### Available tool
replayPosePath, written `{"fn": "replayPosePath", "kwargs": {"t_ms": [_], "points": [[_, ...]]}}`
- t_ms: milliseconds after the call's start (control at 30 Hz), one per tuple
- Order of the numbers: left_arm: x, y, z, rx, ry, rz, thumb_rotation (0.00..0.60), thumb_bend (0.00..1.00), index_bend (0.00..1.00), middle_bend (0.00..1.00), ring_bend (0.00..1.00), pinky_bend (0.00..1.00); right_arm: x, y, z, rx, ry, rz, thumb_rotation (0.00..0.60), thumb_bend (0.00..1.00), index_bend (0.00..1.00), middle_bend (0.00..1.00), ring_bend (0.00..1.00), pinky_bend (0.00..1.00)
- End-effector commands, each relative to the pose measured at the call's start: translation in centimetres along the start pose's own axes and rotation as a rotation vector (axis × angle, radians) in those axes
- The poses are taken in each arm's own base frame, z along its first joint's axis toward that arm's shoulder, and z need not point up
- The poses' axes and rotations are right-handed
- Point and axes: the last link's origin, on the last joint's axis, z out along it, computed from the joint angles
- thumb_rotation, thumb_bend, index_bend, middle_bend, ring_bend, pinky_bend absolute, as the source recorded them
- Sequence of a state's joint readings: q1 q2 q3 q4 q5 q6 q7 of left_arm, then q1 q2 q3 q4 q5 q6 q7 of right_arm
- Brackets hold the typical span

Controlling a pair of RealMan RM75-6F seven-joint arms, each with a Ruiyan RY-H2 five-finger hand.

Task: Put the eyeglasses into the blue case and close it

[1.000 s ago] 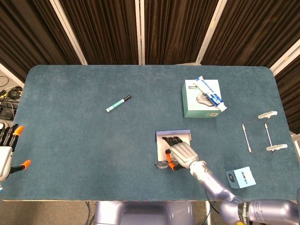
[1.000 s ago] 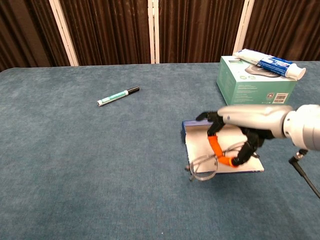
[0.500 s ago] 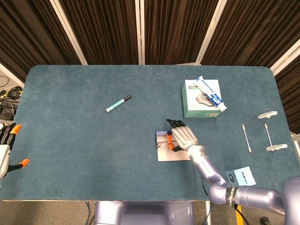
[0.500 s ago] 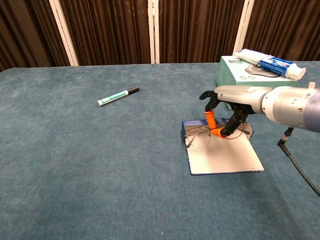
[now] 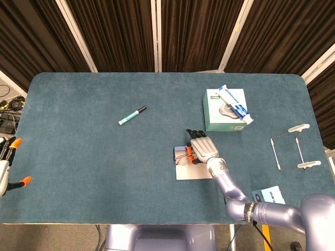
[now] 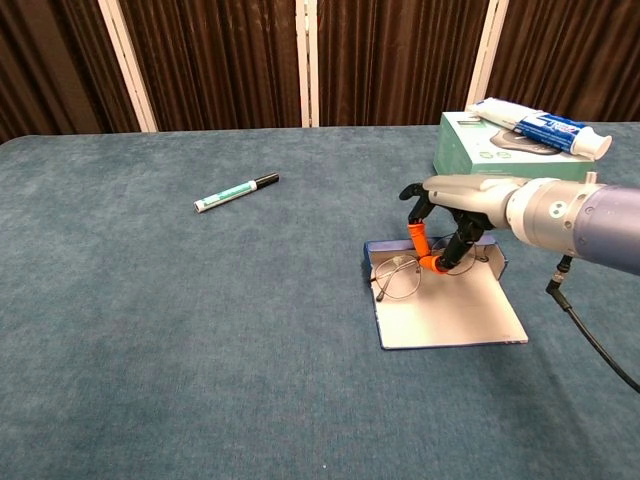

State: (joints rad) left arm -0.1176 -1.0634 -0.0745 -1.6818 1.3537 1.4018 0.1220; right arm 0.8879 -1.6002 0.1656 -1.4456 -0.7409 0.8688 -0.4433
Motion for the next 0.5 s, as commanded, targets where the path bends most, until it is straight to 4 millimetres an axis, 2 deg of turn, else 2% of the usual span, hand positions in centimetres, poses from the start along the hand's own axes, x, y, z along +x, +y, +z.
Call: {"fn": "replayPosePath", "kwargs": {"t_ms": [33,133,200,267,333,500], "points": [[0.0,0.0,0.0,-0.001,-0.001,0.001,0.600,0.00,0.00,0.00,0.00,0.00,0.0,0.2,-0.1,-0.005,0.002,-0.006,0.600,0.35,0.61,0.01,0.00,0.00],[0.0,0.0,0.0,-0.001,0.000,0.001,0.600,0.00,0.00,0.00,0.00,0.00,0.1,0.5,-0.2,-0.008,0.008,-0.009,0.600,0.33,0.48,0.00,0.00,0.00],[0.0,0.1,-0.1,-0.002,0.001,0.001,0.600,0.00,0.00,0.00,0.00,0.00,0.3,0.7,-0.5,-0.005,0.012,-0.002,0.600,0.21,0.32,0.00,0.00,0.00],[0.0,0.1,-0.1,-0.004,-0.001,0.001,0.600,0.00,0.00,0.00,0.00,0.00,0.5,0.8,-0.9,0.002,0.016,0.006,0.600,0.08,0.25,0.00,0.00,0.00],[0.0,0.1,-0.1,-0.005,-0.001,0.002,0.600,0.00,0.00,0.00,0.00,0.00,0.8,0.9,-1.4,0.016,0.026,0.000,0.600,0.03,0.22,0.00,0.00,0.00],[0.0,0.3,-0.2,-0.009,0.001,0.003,0.600,0.00,0.00,0.00,0.00,0.00,1.1,0.7,-2.2,0.045,0.038,-0.007,0.600,0.02,0.20,0.00,0.00,0.00]]}}
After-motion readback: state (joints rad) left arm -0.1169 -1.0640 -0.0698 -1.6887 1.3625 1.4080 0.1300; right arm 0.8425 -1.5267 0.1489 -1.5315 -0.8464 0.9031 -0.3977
